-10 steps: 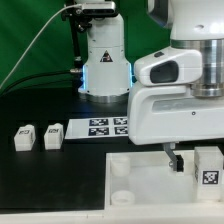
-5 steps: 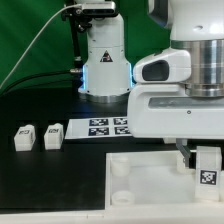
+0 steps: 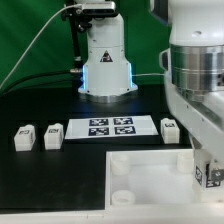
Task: Assemble one leg
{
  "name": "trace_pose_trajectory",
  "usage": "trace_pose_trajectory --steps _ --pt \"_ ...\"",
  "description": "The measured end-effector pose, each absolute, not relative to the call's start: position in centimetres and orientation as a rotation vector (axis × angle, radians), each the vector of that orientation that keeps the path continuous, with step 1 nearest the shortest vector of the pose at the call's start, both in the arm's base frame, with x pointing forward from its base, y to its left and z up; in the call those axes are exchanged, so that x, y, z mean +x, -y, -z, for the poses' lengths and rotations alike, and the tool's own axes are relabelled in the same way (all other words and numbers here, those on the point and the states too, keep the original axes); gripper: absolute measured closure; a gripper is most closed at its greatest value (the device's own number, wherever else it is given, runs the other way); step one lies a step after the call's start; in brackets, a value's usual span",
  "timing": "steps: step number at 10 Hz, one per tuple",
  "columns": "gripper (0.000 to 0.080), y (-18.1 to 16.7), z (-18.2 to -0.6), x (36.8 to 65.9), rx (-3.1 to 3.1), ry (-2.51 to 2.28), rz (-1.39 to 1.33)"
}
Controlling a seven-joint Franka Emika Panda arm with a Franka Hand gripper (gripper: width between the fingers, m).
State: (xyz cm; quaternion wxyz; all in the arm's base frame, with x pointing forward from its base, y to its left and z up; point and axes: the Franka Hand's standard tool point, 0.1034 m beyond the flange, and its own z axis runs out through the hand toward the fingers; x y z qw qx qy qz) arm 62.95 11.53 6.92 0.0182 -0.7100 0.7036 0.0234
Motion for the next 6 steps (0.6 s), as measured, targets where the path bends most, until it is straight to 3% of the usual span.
trace_pose_trajectory --steps 2,4,5,6 --pt "0.0507 -11.74 -7.01 62.82 -1.876 -2.489 -0.054" --pt "0.0500 -11.79 -6.98 62.81 -1.930 -2.445 -0.054" --pt "0.0314 -11.93 -6.96 62.82 -2.046 -2.346 -0.047" --pt "0.0204 -12.38 -6.94 62.89 -2.182 -2.207 -0.032"
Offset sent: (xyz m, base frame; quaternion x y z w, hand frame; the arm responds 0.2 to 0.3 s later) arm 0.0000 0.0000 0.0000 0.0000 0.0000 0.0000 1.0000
